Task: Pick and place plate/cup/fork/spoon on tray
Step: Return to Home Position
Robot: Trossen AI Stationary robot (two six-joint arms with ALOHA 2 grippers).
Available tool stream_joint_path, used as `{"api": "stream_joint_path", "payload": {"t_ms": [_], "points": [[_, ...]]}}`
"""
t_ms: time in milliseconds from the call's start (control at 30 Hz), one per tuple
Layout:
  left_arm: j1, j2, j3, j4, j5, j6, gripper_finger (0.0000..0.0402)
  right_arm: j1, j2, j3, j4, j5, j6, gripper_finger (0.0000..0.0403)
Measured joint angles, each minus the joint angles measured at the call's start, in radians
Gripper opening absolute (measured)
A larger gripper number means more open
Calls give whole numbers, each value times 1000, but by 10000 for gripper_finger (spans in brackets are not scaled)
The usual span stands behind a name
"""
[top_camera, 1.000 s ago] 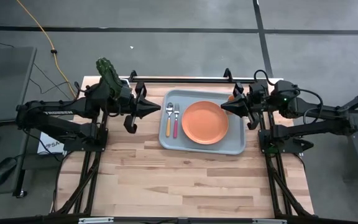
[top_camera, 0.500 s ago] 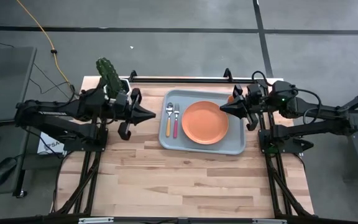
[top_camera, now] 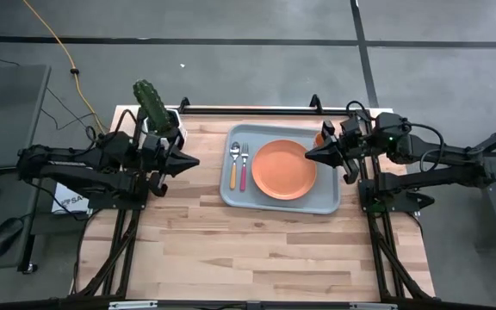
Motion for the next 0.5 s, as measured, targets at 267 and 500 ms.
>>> {"api": "stream_joint_path", "payload": {"t_ms": [267, 500], "points": [[0, -73, -75, -65, -4, -3, 0, 0, 1, 0, -30, 7, 7, 0], [-2, -153, -163, -57, -16, -73, 0, 0, 1, 0, -30, 8, 33, 0]]}}
